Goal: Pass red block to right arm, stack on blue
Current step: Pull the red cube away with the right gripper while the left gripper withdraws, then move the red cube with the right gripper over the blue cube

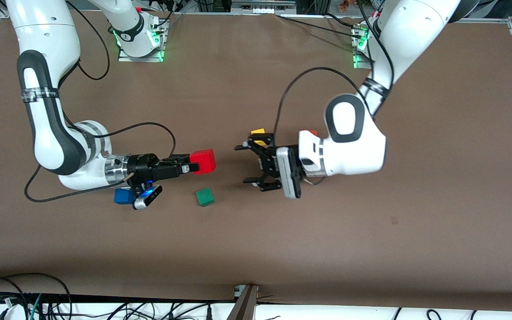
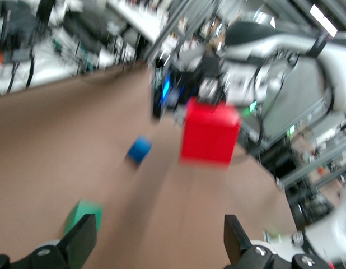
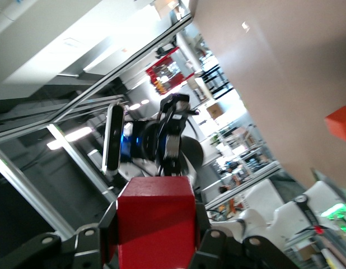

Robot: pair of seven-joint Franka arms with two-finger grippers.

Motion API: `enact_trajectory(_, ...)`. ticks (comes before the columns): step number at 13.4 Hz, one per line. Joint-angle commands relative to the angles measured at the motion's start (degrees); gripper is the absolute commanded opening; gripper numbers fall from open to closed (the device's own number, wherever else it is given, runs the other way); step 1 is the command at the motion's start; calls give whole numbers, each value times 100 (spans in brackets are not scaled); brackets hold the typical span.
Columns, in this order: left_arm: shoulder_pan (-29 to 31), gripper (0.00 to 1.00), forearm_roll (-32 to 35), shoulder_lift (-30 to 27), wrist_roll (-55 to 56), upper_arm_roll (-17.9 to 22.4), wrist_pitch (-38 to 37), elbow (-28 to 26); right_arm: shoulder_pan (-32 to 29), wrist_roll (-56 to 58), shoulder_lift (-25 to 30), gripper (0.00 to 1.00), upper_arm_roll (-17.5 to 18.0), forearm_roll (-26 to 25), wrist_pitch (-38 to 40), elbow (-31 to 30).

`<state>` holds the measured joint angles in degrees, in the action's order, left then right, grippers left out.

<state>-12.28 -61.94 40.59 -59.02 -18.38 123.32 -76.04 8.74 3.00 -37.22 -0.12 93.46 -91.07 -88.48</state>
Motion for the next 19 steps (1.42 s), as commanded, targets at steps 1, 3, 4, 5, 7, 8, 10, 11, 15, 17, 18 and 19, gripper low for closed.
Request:
enact_trajectory(1,216,100,846,10,959,377,-1034,151,-22,51,136,8,-207,-738,-16,103)
enact_trajectory(3,418,100,1532,-130,1880,685,-1964,169,-21,95,364,8,-322,-1676,-278,155)
enact_trajectory(4,602,100,1744,-192,2364,738,-2413,256,-21,95,504,8,-322,-2238,-445,156)
enact_trajectory(5,786,100,2103,-218,2821,782,-2731,378,-21,156,619,8,-322,-2723,-577,156)
enact_trajectory(7,981,100,2999,-472,4137,792,-3354,511,-21,253,768,8,-331,-3497,-631,129)
enact_trajectory(8,1112,100,3438,-491,4588,792,-3576,659,-21,253,848,8,-331,-3875,-631,120)
enact_trajectory(10,1324,100,4343,-561,4942,809,-3779,810,-21,271,980,8,-348,-4640,-640,103)
enact_trajectory(11,1333,100,4931,-831,5362,870,-3789,732,-39,271,1041,8,-349,-4965,-709,77)
enact_trajectory(15,1351,100,6514,-1149,5647,879,-4518,1142,-21,306,1313,8,-340,-6407,-1376,-309)
enact_trajectory(17,1377,100,7072,-1176,5656,871,-4509,1555,-21,315,1454,8,-340,-6909,-1912,-616)
enact_trajectory(18,1421,100,7072,-1290,5656,975,-4501,1714,-21,315,1498,8,-340,-7068,-2105,-740)
enact_trajectory(19,1404,100,7072,-1569,5656,1159,-4492,1637,-21,315,1551,8,-340,-7209,-2316,-871)
